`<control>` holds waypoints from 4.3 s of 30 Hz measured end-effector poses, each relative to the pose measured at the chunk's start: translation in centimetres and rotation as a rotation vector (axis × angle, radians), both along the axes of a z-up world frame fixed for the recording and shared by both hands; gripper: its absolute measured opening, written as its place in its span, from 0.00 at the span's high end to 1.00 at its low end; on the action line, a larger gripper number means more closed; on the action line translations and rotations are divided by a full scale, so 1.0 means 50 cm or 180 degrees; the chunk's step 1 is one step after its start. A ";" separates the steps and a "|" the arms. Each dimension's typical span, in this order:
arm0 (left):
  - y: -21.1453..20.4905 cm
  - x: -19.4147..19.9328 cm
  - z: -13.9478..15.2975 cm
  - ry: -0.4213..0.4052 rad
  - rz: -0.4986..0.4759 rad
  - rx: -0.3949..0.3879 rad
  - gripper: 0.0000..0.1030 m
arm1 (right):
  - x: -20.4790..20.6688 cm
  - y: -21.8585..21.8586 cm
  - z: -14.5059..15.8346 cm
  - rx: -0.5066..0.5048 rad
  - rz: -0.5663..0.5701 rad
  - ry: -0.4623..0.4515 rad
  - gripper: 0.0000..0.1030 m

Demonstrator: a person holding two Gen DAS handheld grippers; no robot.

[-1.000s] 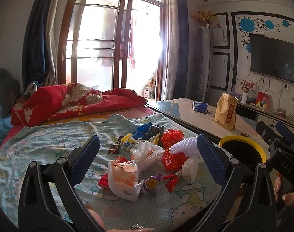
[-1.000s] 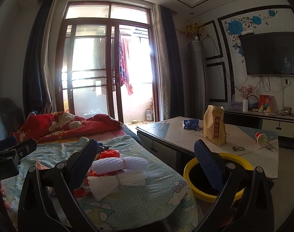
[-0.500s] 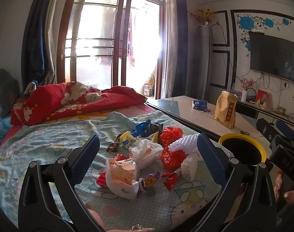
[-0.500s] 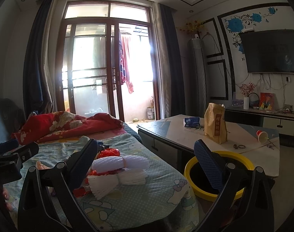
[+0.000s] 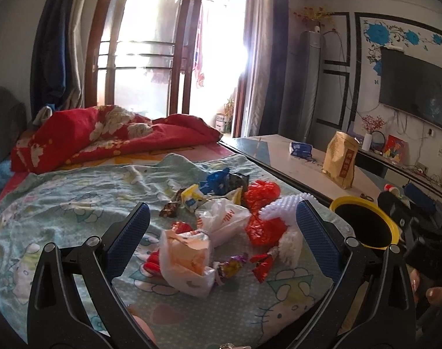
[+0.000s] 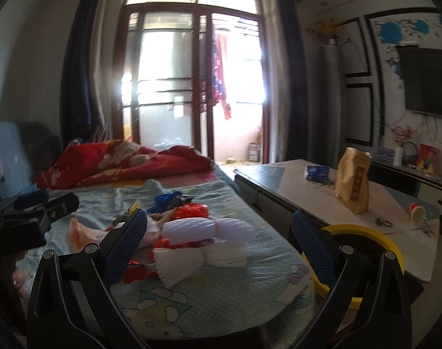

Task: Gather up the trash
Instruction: 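Move both tools toward the trash on the bed, then close the left tool on the white plastic bag, then carry the white plastic bag with the left tool over the yellow bin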

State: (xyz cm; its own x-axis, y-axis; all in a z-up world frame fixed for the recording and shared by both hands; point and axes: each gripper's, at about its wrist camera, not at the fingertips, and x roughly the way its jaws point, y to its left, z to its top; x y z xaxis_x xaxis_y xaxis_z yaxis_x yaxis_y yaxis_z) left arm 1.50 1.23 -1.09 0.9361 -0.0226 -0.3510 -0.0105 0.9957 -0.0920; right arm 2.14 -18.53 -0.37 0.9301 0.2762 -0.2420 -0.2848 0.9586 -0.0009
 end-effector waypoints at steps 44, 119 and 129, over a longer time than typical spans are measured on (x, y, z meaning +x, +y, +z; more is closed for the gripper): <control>0.112 0.105 -0.097 0.1059 -0.0294 -0.0544 0.68 | 0.259 0.111 -0.085 -0.0679 0.0550 0.1203 0.62; -0.433 0.290 -0.086 0.1000 -0.1753 -0.0299 0.89 | 0.273 -0.537 -0.050 0.1654 -0.0930 0.1322 0.77; -0.519 0.338 -0.130 0.1130 -0.1871 -0.0163 0.88 | 0.297 -0.578 -0.078 0.1590 -0.1161 0.1407 0.57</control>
State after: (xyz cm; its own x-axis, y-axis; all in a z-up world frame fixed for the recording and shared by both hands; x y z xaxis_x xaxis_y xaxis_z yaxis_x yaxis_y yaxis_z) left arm 18.41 -24.73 -7.58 0.5918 -0.5162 -0.6191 0.4919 0.8397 -0.2300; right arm 17.00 -47.42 -4.26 0.8291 0.1443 -0.5402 0.1772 0.8486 0.4986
